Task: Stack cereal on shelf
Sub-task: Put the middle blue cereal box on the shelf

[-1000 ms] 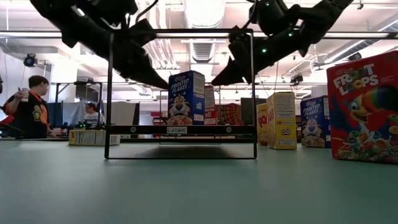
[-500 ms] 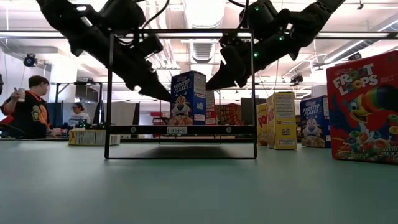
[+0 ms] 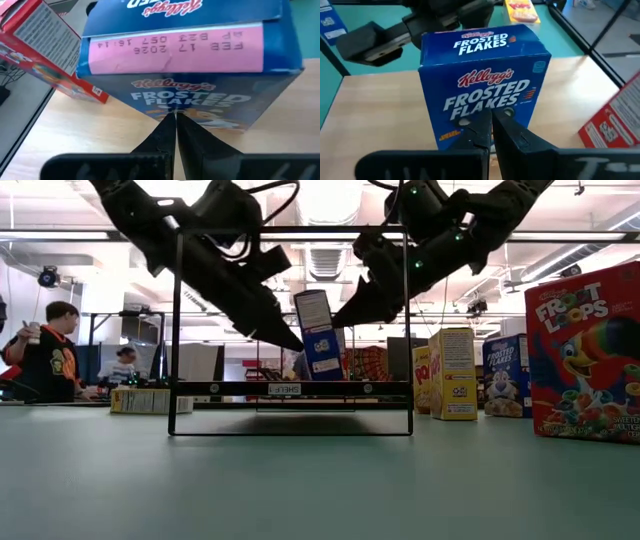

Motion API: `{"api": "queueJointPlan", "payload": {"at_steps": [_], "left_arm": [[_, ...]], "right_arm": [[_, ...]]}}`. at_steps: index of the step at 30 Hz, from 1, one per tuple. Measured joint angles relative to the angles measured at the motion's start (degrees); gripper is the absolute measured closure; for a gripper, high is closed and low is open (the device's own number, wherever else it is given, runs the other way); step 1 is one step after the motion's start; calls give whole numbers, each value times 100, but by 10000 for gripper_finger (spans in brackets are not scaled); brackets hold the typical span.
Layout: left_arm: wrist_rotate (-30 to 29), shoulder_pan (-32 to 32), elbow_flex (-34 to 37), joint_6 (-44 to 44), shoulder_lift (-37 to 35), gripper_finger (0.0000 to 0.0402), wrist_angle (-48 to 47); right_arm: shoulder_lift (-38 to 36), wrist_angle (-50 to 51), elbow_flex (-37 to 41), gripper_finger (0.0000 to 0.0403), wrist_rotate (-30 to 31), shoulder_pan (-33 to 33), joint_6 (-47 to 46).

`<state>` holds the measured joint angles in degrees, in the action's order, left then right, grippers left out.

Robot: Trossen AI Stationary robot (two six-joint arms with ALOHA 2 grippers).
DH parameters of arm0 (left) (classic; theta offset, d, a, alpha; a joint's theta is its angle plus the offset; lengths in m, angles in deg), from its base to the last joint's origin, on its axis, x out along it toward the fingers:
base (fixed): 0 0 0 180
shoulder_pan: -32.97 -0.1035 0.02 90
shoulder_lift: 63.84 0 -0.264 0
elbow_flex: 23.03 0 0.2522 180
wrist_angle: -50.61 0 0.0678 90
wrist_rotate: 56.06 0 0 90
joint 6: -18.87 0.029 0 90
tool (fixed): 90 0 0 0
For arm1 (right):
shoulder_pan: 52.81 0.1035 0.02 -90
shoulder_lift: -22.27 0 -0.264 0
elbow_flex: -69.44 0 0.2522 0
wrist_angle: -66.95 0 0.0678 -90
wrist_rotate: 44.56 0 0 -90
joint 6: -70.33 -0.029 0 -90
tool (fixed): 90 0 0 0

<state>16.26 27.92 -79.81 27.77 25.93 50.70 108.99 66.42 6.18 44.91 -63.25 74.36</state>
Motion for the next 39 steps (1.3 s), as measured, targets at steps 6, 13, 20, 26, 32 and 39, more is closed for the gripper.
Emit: {"api": "queueJointPlan", "payload": {"at_steps": [6, 13, 20, 26, 32, 39], "left_arm": [[4, -14, -165, 25, 109, 401, -4], [11, -23, -355, 25, 371, 401, 102], [15, -104, -582, 69, 625, 401, 109], [13, -207, -602, 88, 634, 401, 113], [6, -226, -602, 49, 615, 401, 117], [8, -226, -602, -138, 608, 401, 107]], "right_arm": [[-103, 412, 7, 394, 327, -7, -56], [-303, 844, 7, 394, 509, 7, -203], [-428, 946, 7, 394, 509, 44, -301], [-424, 981, 7, 394, 508, 44, -397], [-419, 1115, 7, 394, 738, 44, -408], [-415, 1121, 22, 394, 962, 44, -382]]}}
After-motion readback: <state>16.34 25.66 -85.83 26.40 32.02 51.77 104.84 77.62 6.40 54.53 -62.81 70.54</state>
